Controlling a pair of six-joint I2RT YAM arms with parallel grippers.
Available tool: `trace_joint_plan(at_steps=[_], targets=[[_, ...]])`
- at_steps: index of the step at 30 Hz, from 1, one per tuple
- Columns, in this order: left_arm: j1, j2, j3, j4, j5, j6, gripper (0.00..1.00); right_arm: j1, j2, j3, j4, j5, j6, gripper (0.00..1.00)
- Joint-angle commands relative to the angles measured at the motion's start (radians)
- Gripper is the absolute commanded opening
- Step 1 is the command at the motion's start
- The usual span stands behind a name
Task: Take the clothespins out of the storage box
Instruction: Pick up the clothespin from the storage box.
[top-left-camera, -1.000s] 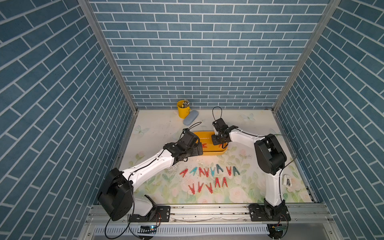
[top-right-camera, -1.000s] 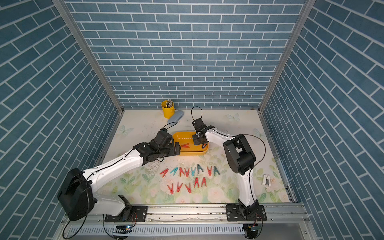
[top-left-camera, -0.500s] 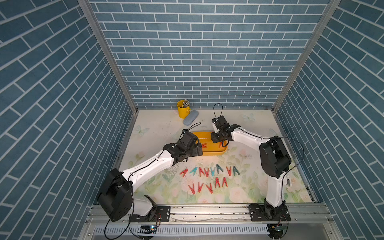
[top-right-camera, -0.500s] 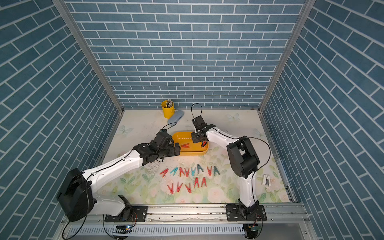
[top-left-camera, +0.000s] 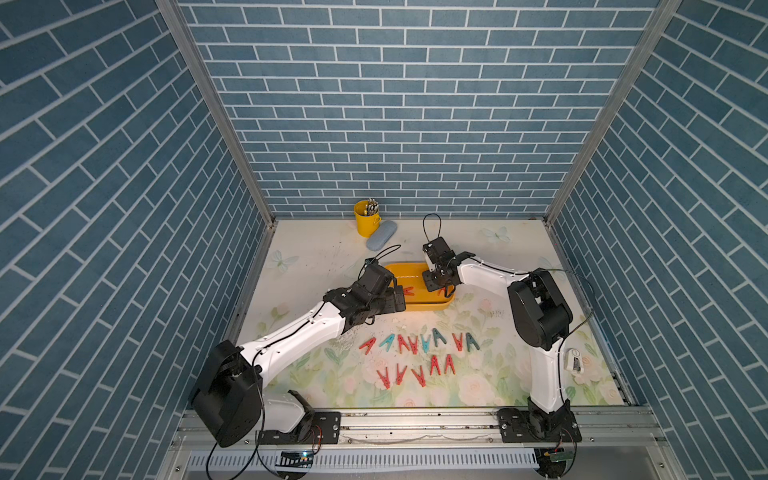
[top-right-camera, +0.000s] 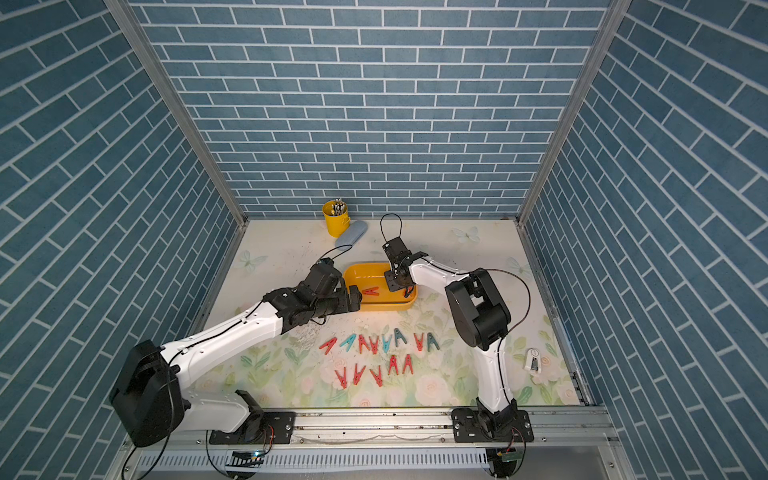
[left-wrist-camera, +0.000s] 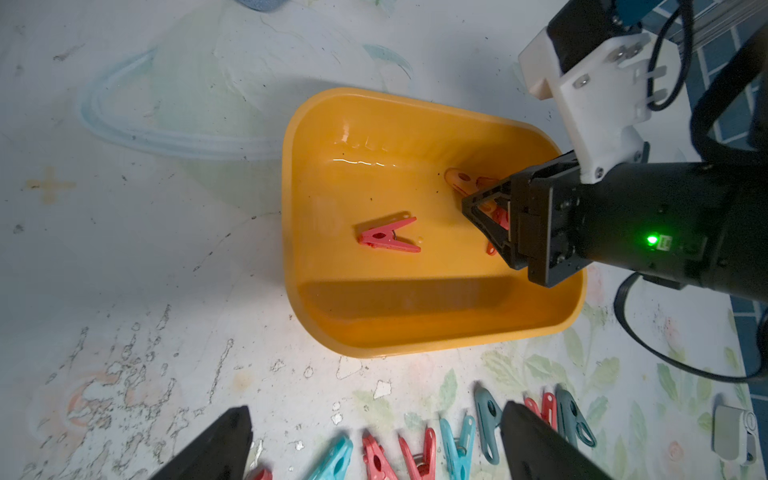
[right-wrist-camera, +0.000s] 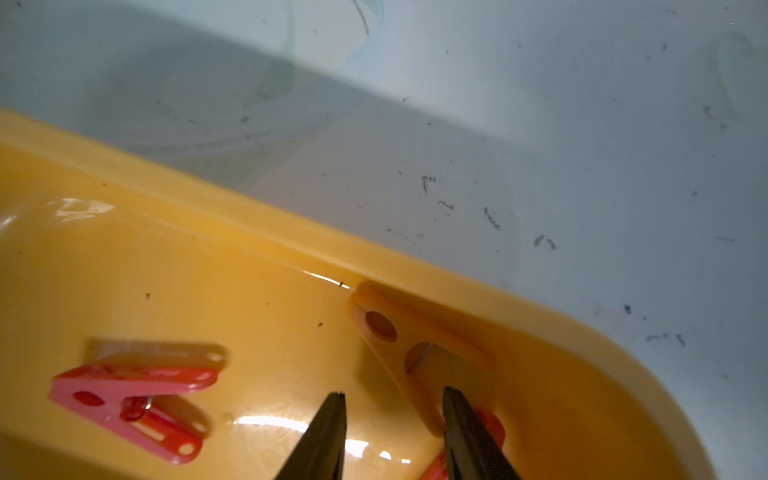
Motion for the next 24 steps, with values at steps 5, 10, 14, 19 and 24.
trace_joint_plan(at_steps=[5,10,14,19,24], targets=[[0.006,-0.038,-0.017,0.014,0.020,0.022,1.00,0.004,0.052,0.014,-0.019,0.014,-0.023,0.39],[0.006,-0.044,-0.020,0.009,0.018,0.022,1.00,0.005,0.049,0.020,-0.017,0.005,-0.019,0.31],[0.007,-0.050,-0.023,0.011,0.020,0.021,0.99,0.006,0.022,0.022,-0.017,0.003,-0.011,0.15],[0.007,-0.052,-0.023,0.014,0.029,0.030,1.00,0.018,-0.040,0.013,-0.028,0.001,0.022,0.06],[0.007,-0.058,-0.023,0.020,0.047,0.056,1.00,0.043,-0.133,-0.036,-0.036,0.011,0.080,0.06]])
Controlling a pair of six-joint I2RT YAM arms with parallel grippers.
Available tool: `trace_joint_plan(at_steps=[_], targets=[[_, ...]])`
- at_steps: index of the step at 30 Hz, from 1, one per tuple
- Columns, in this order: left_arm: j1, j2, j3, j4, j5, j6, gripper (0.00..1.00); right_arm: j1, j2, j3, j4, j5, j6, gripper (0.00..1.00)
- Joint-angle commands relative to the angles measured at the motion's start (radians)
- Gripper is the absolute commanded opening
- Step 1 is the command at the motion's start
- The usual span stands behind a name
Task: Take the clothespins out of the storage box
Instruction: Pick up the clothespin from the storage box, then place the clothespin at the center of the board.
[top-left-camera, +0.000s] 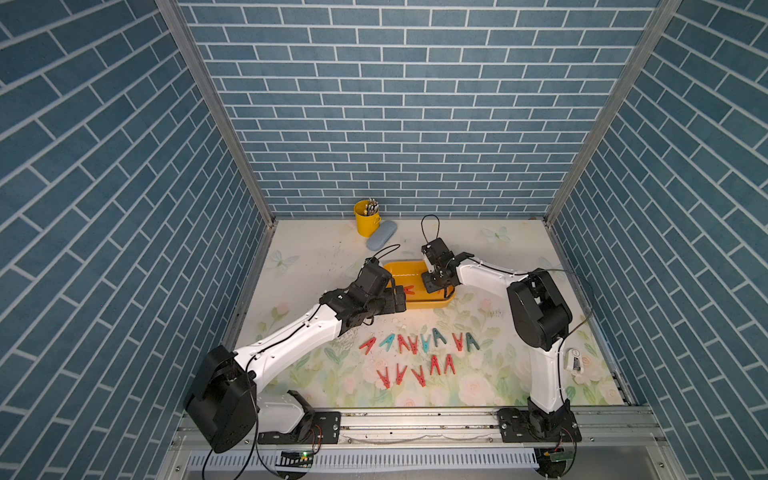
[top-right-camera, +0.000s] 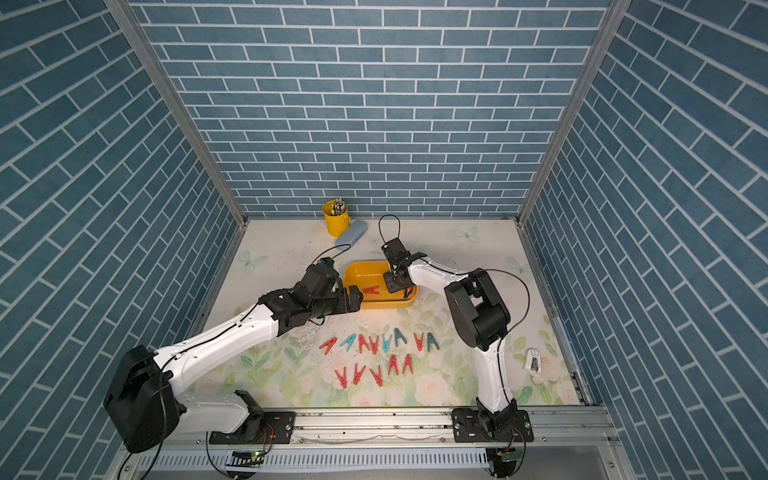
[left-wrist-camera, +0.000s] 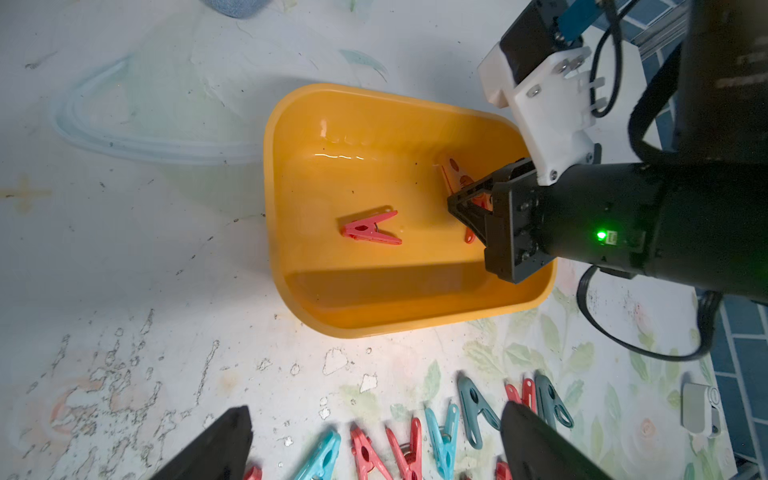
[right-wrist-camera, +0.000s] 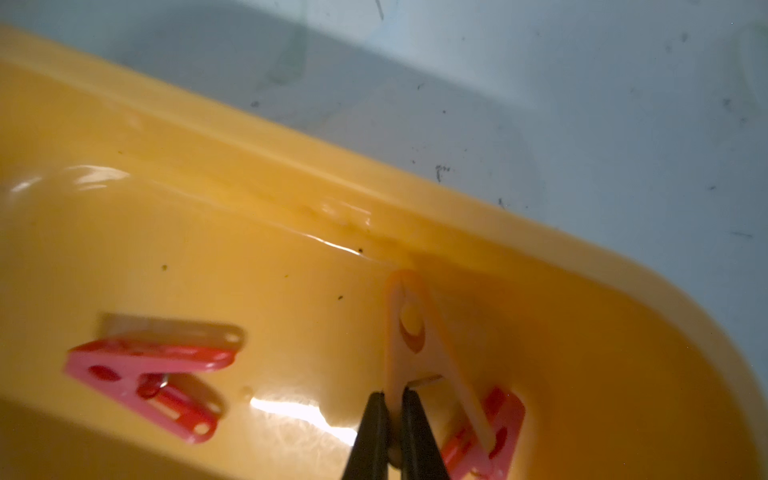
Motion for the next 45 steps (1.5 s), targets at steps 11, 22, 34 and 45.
trace_joint_plan(at_steps=[11,22,34,45], targets=[[0.006,-0.031,-0.013,0.023,0.074,0.096,0.99,0.120,-0.358,-0.223,-0.064,0.056,0.254,0.05],[0.008,-0.046,-0.017,0.015,0.115,0.135,1.00,0.270,-0.589,-0.493,-0.096,0.107,0.484,0.05],[0.010,-0.015,0.018,-0.003,0.074,0.127,1.00,0.394,-0.784,-0.790,-0.092,0.105,0.643,0.06],[0.010,0.013,0.048,-0.013,0.056,0.113,0.99,0.480,-0.842,-0.911,-0.067,0.091,0.735,0.05]])
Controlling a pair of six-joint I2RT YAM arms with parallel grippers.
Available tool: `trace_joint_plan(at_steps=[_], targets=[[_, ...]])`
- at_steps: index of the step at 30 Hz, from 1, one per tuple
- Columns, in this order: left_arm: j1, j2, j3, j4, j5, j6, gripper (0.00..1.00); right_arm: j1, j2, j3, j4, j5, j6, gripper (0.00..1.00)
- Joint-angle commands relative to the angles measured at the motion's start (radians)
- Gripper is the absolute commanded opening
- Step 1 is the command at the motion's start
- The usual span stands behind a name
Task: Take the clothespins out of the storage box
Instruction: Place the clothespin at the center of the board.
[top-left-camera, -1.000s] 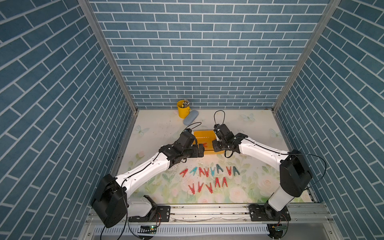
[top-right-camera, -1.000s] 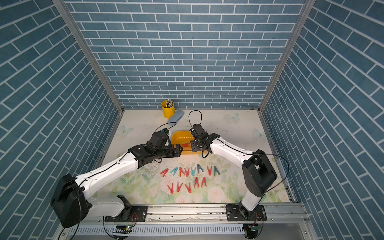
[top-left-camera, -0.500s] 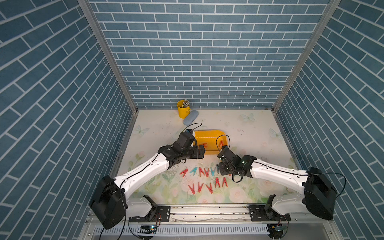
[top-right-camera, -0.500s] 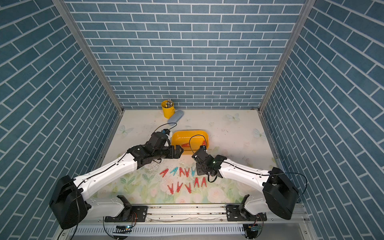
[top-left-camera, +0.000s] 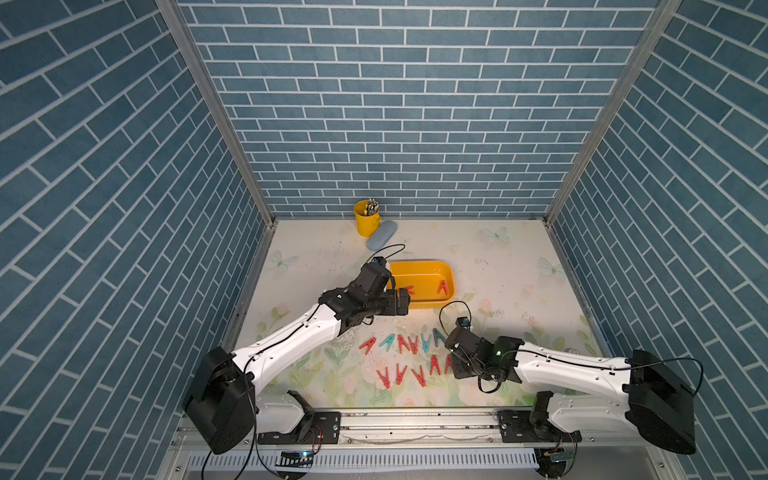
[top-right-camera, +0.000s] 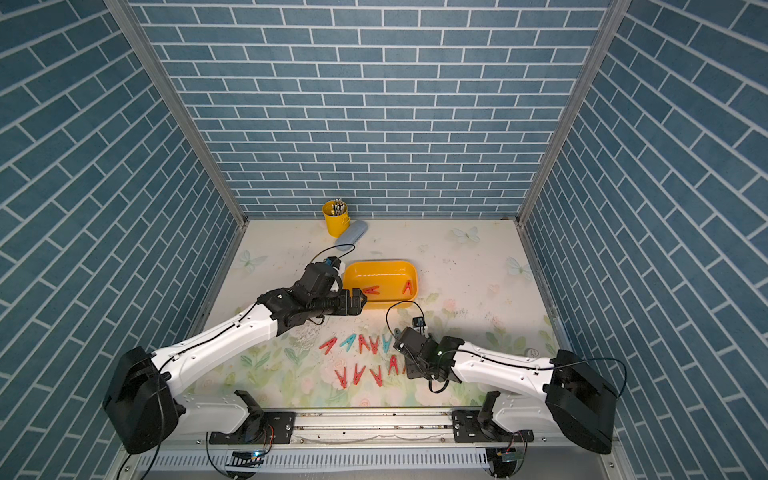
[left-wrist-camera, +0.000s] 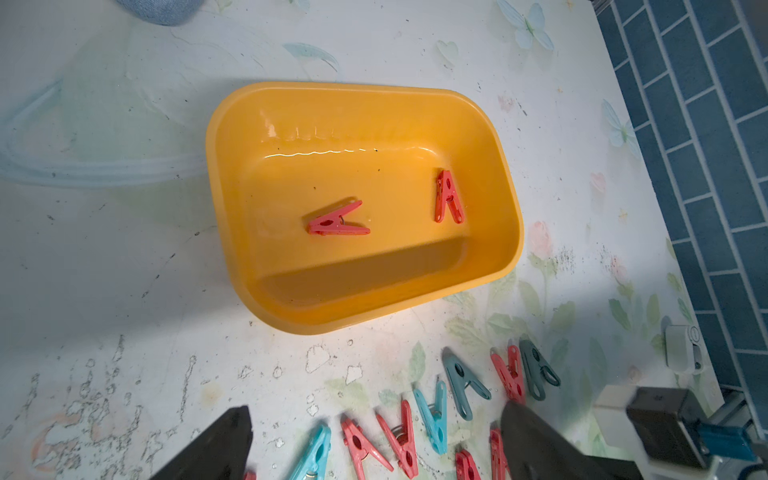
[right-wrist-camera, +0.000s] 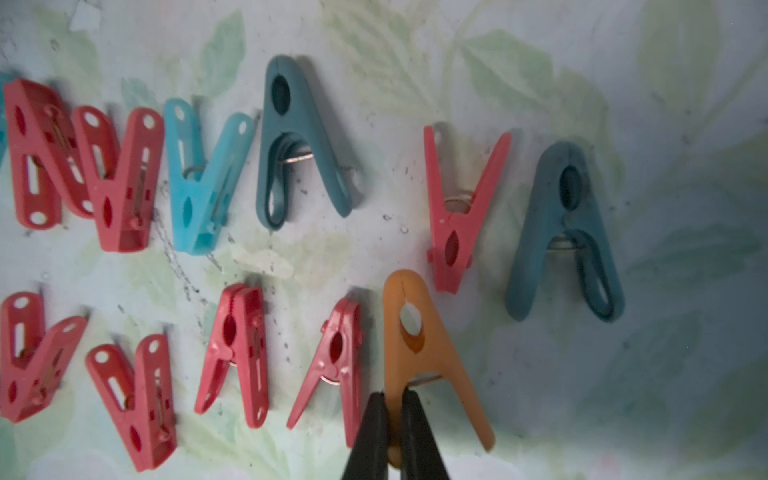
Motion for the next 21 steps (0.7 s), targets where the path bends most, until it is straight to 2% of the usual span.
trace_joint_plan(at_steps=[1,11,13,15,16,18,21], targets=[[0.009,0.015,0.036,-0.016,-0.017,0.004,0.99,0.030,-0.027,-0.026,0.002,0.004,0.075,0.05],[0.009,0.044,0.057,-0.014,-0.011,0.012,1.00,0.098,-0.049,-0.099,0.002,0.001,0.163,0.06],[0.009,0.049,0.063,-0.016,-0.011,0.015,1.00,0.099,-0.049,-0.102,0.005,0.004,0.163,0.11],[0.009,0.055,0.069,-0.016,-0.011,0.015,0.99,0.098,-0.050,-0.097,0.003,0.009,0.160,0.25],[0.009,0.056,0.071,-0.017,-0.010,0.017,1.00,0.099,-0.053,-0.091,0.001,0.011,0.160,0.28],[0.009,0.063,0.079,-0.022,-0.011,0.018,1.00,0.099,-0.062,-0.083,-0.002,0.015,0.155,0.33],[0.009,0.078,0.093,-0.030,-0.015,0.020,1.00,0.099,-0.080,-0.057,-0.037,0.038,0.149,0.35]])
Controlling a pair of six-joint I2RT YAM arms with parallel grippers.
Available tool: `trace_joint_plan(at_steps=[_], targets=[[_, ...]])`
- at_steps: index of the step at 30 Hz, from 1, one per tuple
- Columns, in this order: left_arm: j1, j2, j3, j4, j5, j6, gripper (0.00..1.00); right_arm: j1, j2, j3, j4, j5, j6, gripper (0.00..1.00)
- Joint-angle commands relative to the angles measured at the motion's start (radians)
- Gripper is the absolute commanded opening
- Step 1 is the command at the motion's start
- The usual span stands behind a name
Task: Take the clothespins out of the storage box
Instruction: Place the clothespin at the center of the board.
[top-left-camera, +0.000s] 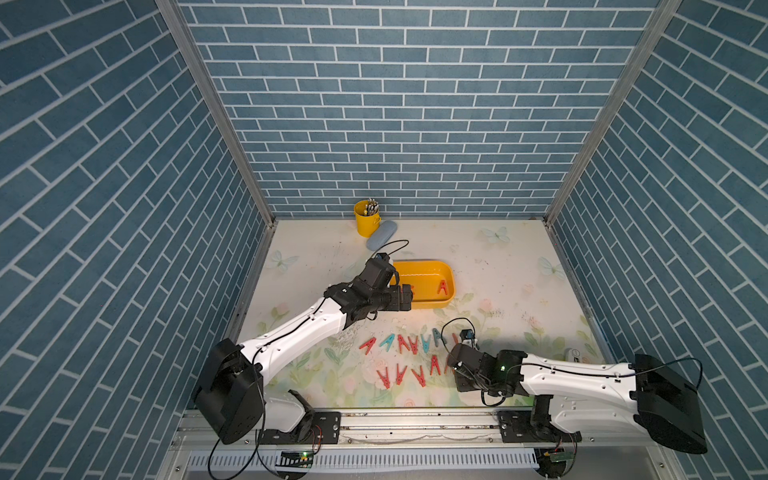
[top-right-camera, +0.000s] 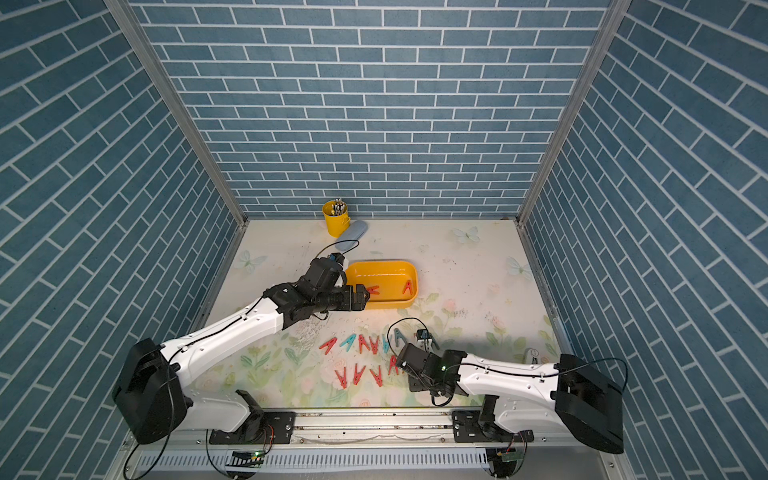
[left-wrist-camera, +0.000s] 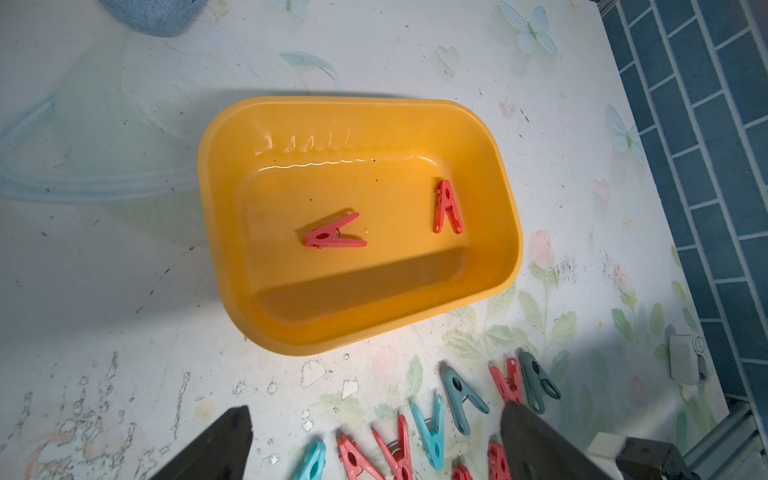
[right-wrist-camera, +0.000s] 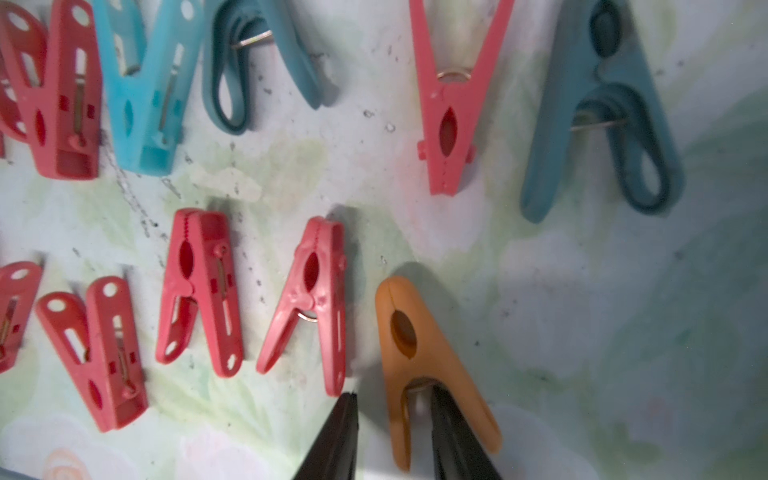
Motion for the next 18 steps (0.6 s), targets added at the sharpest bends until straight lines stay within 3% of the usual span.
trace_joint_plan(at_steps=[1,10,18], targets=[[0.008,0.024,0.035,-0.022,-0.015,0.019,0.99,0.005,-0.032,0.038,-0.061,0.047,0.001,0.35],[0.008,0.094,0.099,-0.034,-0.026,0.033,1.00,-0.034,-0.037,0.206,-0.136,0.160,-0.105,0.37],[0.012,0.178,0.159,-0.041,-0.023,0.029,1.00,-0.215,-0.004,0.336,-0.001,0.126,-0.323,0.49]])
